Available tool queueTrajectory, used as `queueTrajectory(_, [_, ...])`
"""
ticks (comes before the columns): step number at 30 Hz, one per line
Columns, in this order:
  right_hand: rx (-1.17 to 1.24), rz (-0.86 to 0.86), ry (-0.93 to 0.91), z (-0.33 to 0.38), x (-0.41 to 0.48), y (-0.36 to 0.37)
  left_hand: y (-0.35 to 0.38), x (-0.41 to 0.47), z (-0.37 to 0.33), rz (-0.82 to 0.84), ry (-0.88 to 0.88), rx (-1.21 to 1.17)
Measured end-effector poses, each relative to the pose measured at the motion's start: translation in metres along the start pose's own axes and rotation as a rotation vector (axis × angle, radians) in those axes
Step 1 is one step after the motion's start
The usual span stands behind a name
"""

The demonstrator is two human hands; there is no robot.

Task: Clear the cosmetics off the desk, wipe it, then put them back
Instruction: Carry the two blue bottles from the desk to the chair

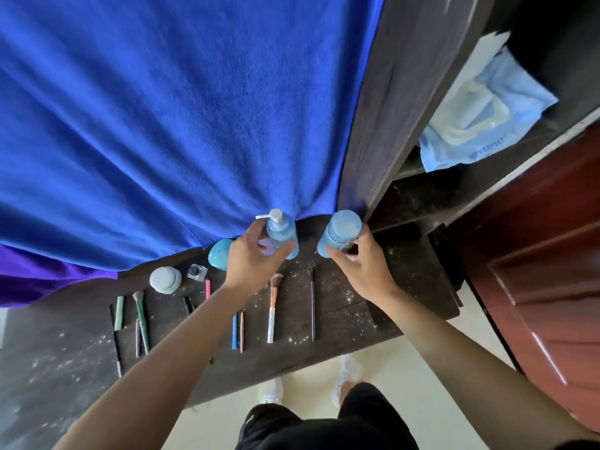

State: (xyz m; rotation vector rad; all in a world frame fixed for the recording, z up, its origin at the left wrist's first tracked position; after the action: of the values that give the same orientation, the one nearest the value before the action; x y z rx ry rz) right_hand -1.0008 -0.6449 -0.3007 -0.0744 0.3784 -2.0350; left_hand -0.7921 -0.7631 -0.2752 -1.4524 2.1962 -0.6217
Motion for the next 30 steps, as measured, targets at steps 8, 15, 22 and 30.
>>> queueTrajectory(8, [0.042,-0.394,-0.011,0.035,-0.116,-0.075,0.01,-0.039,-0.068,0.15,0.318,-0.109])
queueTrajectory(15, [-0.03,-0.796,0.024,0.038,-0.258,-0.166,0.083,-0.118,-0.159,0.426,0.541,-0.221])
queueTrajectory(22, [-0.088,-1.109,0.064,0.012,-0.423,-0.263,0.168,-0.251,-0.26,0.638,0.754,-0.235])
queueTrajectory(30, [-0.072,-1.325,0.165,-0.057,-0.646,-0.372,0.309,-0.464,-0.323,0.804,0.769,-0.309])
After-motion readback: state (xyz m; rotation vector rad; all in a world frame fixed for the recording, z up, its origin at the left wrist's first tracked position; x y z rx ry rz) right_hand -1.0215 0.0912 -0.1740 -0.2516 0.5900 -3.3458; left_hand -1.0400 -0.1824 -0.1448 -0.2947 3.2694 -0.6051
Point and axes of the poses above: each hand's wrist, its own x-axis towards the middle knuckle, its own y-axis out of the palm, z = x × y, the point moved 8 cm from there along x, towards the middle knuckle, and after that the axes turned 1 degree about y, right-handed, at the moved point
